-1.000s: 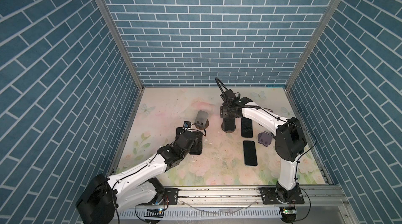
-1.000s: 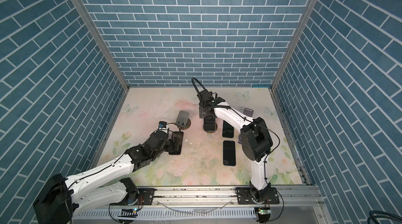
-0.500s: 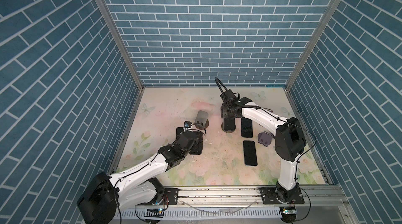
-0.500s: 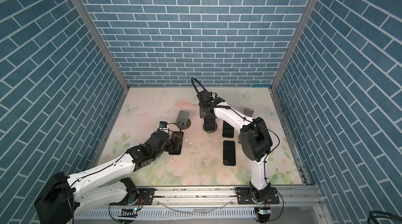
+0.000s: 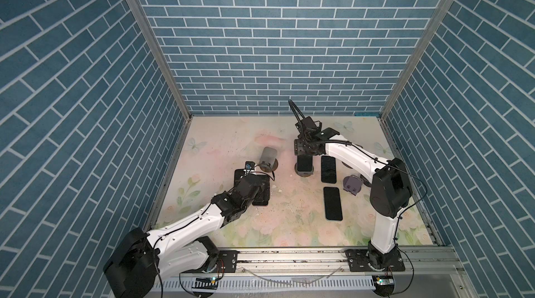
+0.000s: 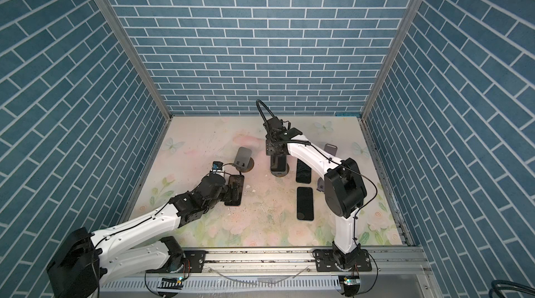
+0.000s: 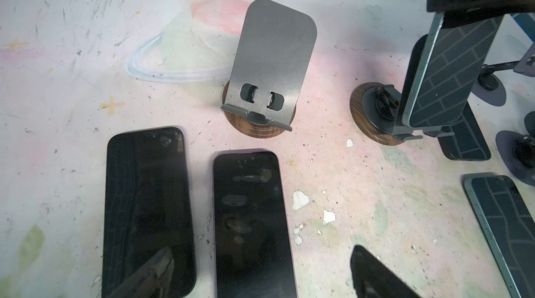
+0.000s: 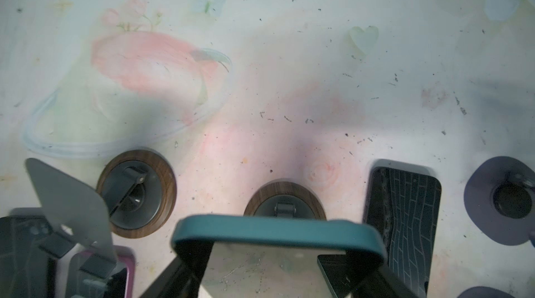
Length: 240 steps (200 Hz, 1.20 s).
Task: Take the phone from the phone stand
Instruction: 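Grip the teal-edged phone and lift it off its wooden-based stand with the right gripper, then carry the teal-edged phone toward the robot beside the purple-edged phone with the right gripper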
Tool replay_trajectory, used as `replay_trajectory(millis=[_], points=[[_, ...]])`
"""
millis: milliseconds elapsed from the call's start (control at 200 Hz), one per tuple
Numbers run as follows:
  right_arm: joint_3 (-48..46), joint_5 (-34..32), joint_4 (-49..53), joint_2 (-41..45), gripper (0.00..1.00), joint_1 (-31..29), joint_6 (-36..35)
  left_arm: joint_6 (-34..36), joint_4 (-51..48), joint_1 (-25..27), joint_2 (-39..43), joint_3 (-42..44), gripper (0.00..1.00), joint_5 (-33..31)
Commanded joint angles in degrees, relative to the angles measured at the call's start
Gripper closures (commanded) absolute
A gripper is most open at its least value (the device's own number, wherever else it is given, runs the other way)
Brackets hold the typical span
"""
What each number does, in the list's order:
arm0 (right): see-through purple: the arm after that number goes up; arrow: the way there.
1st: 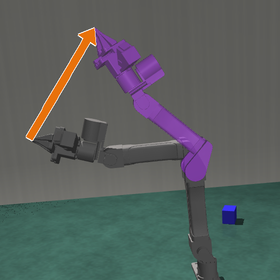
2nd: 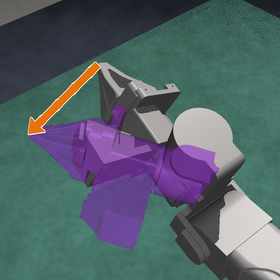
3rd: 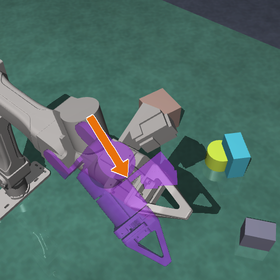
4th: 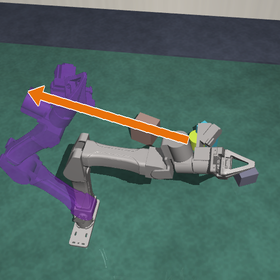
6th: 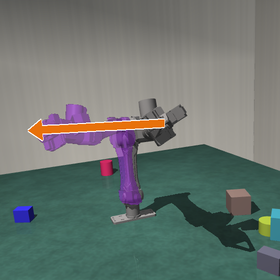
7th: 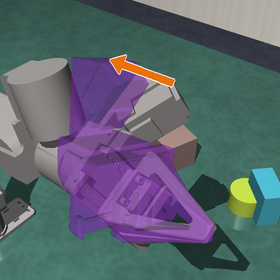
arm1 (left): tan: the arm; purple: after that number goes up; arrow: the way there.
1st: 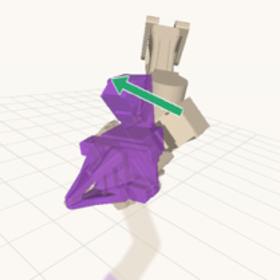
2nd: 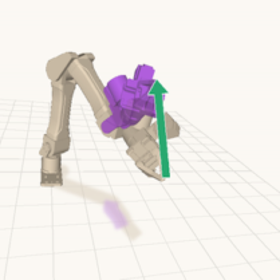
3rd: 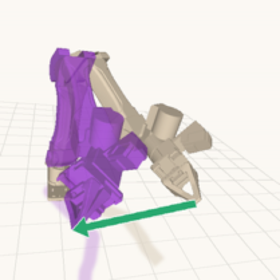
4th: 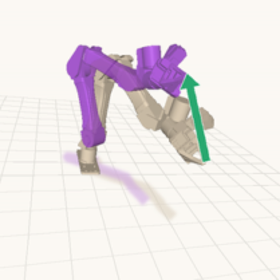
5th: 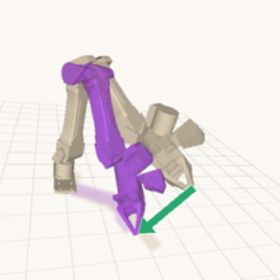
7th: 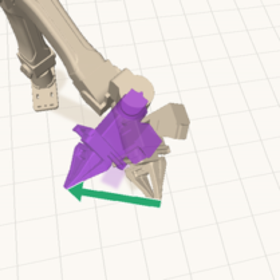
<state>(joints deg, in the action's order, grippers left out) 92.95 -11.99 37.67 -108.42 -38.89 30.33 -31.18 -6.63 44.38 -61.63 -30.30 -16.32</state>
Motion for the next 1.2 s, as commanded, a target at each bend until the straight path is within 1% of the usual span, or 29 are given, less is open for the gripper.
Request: replay_trajectory(millis=[0, 255, 460, 680, 865, 1195], points=[[0.71, 2.45, -0.95, 4.11, 0.43, -0.37, -1.37, -0.37, -1.71, -0.35, 0.65, -1.51, 0.04, -1.81], [-0.53, 5.79, -0.44, 5.89, 0.44, -2.24, -1.07, -0.53, -2.6, -0.35, 2.57, -1.69, 0.04, -4.35], [-2.37, 7.67, -0.94, 6.03, 0.44, -5.59, 0.67, -0.2, -3.25, -0.35, 4.99, -1.14, 0.04, -6.44], [-5.32, 8.32, -2.58, 5.34, 0.44, -9.3, 3.37, 1.42, -7.05, -0.43, 8.3, -1.25, 0.02, -10.18], [-7.72, 10.51, -4.65, 4.29, 0.44, -11.6, 6.71, 1.49, -9.22, -0.43, 11.48, -0.27, 0.01, -12.7], [-11.16, 10.27, -4.98, 2.8, 0.44, -13.53, 13.84, 0.4, -12.15, -0.52, 15.19, 1.65, 0.01, -14.14]])
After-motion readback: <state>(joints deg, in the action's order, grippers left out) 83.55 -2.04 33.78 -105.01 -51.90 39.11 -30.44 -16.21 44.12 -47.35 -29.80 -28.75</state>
